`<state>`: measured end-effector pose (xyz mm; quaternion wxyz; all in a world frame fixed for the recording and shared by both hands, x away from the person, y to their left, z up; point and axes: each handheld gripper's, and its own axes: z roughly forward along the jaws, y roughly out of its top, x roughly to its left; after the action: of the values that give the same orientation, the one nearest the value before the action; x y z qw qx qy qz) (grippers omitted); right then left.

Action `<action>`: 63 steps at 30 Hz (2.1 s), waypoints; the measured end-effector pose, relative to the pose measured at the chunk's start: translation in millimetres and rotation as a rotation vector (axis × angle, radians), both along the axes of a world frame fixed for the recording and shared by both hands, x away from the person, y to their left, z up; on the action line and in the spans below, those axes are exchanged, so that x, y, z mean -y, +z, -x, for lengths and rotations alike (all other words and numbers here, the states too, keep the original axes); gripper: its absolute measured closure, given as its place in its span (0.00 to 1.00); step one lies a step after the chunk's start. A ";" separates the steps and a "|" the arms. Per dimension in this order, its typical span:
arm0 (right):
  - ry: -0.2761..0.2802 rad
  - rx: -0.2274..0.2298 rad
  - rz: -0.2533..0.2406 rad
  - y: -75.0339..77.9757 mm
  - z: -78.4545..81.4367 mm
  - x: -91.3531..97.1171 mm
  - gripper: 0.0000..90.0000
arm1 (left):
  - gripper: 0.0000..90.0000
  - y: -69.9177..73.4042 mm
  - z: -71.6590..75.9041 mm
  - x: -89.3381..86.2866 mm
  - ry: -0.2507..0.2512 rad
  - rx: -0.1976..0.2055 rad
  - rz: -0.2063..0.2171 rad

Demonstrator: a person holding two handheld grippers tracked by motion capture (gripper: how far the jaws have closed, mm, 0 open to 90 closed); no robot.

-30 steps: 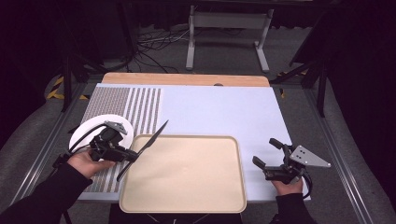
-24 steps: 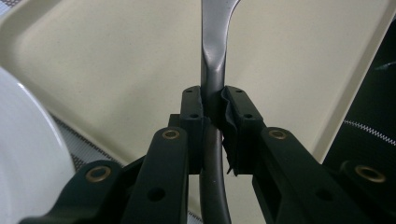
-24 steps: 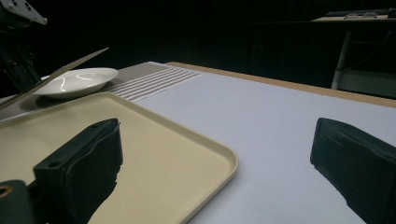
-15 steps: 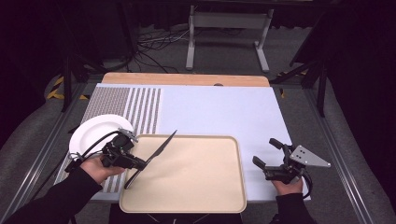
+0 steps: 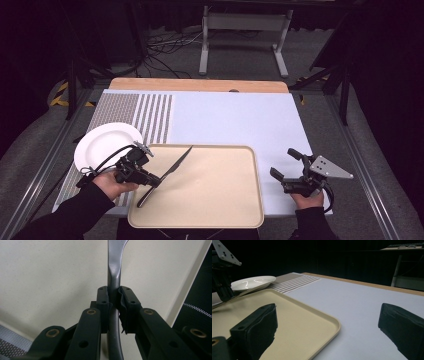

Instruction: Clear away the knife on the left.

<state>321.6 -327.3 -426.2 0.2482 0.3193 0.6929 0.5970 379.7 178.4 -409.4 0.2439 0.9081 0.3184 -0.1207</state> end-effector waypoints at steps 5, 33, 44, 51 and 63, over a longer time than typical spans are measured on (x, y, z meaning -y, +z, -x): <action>0.000 -0.001 0.001 0.0 0.0 -0.1 0.03 | 0.88 -3.9 0.2 -0.2 0.001 -0.010 0.004; 0.015 -0.011 -0.002 -0.9 -1.4 -0.6 0.03 | 0.73 -15.8 -8.7 -1.8 0.010 -0.016 0.010; 0.011 -0.010 -0.003 -0.8 -1.0 -0.1 0.03 | 0.46 3.6 -10.7 12.1 -0.038 0.101 0.115; 0.011 -0.011 -0.005 -0.6 -0.6 0.0 0.03 | 0.67 6.2 -15.9 31.9 -0.088 0.109 0.137; 0.015 -0.006 -0.005 -0.8 -0.8 1.1 0.03 | 1.00 0.0 -26.9 59.4 -0.096 0.142 0.115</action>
<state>322.4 -328.4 -427.0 0.2407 0.3165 0.6945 0.5997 406.5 119.0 -409.4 0.3114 0.9131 0.2489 -0.0858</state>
